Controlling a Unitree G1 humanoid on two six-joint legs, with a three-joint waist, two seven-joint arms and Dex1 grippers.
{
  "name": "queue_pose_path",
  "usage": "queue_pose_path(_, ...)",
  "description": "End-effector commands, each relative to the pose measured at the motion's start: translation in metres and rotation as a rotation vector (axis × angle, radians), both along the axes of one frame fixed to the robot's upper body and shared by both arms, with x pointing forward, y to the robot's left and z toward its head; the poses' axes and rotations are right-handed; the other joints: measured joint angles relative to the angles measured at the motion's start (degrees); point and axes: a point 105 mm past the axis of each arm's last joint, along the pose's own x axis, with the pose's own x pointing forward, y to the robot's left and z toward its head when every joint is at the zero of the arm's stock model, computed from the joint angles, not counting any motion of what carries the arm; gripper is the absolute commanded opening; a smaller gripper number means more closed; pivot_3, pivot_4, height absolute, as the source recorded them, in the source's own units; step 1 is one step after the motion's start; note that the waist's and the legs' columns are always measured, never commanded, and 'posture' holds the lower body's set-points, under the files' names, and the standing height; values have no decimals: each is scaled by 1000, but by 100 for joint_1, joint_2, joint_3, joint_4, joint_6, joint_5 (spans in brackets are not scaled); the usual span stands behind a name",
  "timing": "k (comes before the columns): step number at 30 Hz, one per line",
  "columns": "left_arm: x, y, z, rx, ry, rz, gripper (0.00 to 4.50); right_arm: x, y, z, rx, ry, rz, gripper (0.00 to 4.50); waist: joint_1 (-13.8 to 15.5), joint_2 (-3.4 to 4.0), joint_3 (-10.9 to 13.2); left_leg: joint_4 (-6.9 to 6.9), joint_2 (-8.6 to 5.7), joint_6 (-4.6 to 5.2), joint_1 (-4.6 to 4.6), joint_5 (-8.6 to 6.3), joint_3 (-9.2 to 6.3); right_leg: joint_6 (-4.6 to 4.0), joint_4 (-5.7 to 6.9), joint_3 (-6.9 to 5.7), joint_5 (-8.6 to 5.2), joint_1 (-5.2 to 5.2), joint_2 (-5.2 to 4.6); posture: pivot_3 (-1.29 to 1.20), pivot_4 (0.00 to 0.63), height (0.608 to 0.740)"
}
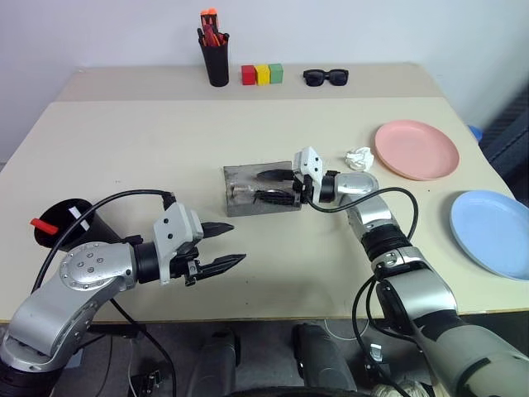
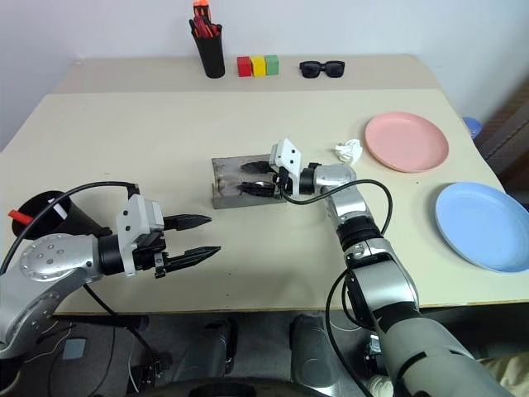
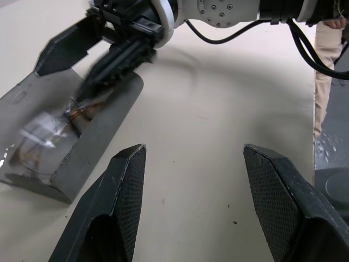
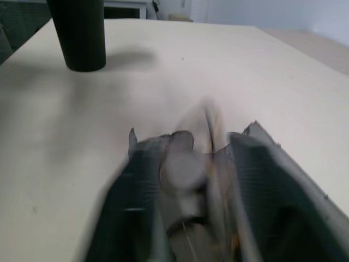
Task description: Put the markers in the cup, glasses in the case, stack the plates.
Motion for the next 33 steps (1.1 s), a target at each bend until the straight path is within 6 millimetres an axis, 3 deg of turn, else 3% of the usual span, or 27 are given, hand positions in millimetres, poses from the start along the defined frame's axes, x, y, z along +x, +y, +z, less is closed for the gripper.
queue_pose_path(1, 0, -2, 10, -14, -40, -2, 2895, 1, -6, 7, 27, -38, -29, 3930, 1, 0, 0, 0, 0, 0, 0, 0, 0, 0, 0, 0, 0, 0, 0, 0, 150, 740)
queue_pose_path(4, 6, -3, 17, -56, -50, 16, 2895, 2, -15, 13, 51, -56, -67, 3930, 18, 3, 2, 1, 0, 0, 0, 0, 0, 0, -1, 0, 0, 1, 0, 0, 150, 740)
queue_pose_path(9, 29, -3, 49, -200, -85, 98, 2895, -4, -47, 27, 94, -82, -164, 3930, 44, 2, 2, 8, -1, 0, -2, 0, -3, 2, 1, -1, 1, 4, -1, 0, 150, 740)
queue_pose_path(12, 53, 8, 55, -217, -51, 206, 1997, -13, -71, 32, 120, -76, -246, 3992, 24, 1, 0, 8, -3, 0, -2, 0, -5, 3, 1, -2, 1, 8, -1, 0, 150, 740)
queue_pose_path(16, 91, 19, 66, -221, -66, 349, 98, -35, -104, 33, 122, -57, -367, 3992, 27, 3, 2, 5, -2, 1, -2, 0, -5, 4, 2, -2, 0, 5, -1, 0, 150, 740)
queue_pose_path(19, 136, 31, 74, -165, -114, 525, 35, -54, -124, 23, 101, -11, -447, 3992, 72, 0, 1, 14, -5, 1, -4, 0, -6, 4, 1, -4, 0, 9, 0, 0, 150, 740)
queue_pose_path(21, 157, 29, 74, -90, -121, 554, 35, -66, -131, 13, 90, 32, -481, 3992, 51, -2, 0, 20, -6, 0, -2, 0, -6, 6, -2, -4, 0, 15, 0, 0, 150, 740)
queue_pose_path(28, 203, 8, 61, 216, -158, 463, 35, -95, -138, -13, 55, 138, -546, 3992, 23, -2, 1, 8, -7, 1, -6, 0, 1, 11, -6, 1, -4, 3, -1, 0, 150, 740)
queue_pose_path(33, 226, -7, 48, 357, -177, 424, 35, -101, -134, -12, 70, 144, -585, 3992, 34, -6, 3, 13, -8, 1, -14, 0, 2, 13, -9, 1, -4, 4, -2, 0, 150, 740)
